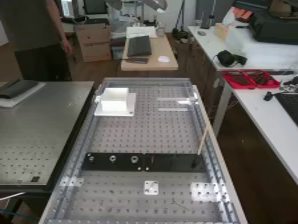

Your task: Grab the smaller nut and place it in the white container

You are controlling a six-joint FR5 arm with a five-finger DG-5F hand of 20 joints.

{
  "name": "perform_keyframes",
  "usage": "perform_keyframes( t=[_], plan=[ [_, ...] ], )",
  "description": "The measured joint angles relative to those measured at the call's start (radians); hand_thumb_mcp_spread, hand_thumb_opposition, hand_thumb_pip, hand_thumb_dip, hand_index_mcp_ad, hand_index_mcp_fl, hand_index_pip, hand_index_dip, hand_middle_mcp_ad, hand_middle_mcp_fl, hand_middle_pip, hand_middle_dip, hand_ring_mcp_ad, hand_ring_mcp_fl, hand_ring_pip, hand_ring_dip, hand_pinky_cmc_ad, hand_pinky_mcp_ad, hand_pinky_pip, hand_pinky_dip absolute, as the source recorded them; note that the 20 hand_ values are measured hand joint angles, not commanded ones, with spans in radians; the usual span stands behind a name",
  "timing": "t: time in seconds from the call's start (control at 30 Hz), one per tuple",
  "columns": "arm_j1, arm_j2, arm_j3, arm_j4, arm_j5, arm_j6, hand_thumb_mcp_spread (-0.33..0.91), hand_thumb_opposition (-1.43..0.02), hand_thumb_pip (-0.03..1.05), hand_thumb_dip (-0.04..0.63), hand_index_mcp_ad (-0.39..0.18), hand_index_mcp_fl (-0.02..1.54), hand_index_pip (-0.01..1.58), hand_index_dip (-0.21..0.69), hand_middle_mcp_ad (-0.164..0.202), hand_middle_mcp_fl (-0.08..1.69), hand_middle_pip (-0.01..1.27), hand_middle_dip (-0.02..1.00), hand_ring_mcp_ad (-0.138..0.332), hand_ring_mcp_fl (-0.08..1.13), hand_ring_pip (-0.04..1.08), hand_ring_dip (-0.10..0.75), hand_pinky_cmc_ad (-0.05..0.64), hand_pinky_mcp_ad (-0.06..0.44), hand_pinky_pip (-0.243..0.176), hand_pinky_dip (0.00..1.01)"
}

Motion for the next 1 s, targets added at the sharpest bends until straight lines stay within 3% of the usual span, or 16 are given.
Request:
perform_keyframes(
  t=[0.57, 1.0],
  plan=[
    [0.005, 0.005, -0.008, -0.004, 0.005, 0.008, 0.28, -0.69, 0.27, 0.033, 0.021, 0.02, 0.08, 0.051, 0.075, 0.01, 0.13, 0.16, 0.183, 0.01, 0.12, 0.037, 0.415, 0.330, -0.101, 0.52],
    [-0.013, 0.032, -0.076, 0.026, 0.006, 0.015, 0.28, -0.69, 0.27, 0.033, 0.024, 0.02, 0.08, 0.051, 0.075, 0.01, 0.13, 0.16, 0.183, 0.01, 0.12, 0.037, 0.417, 0.328, -0.106, 0.53]
  ],
)
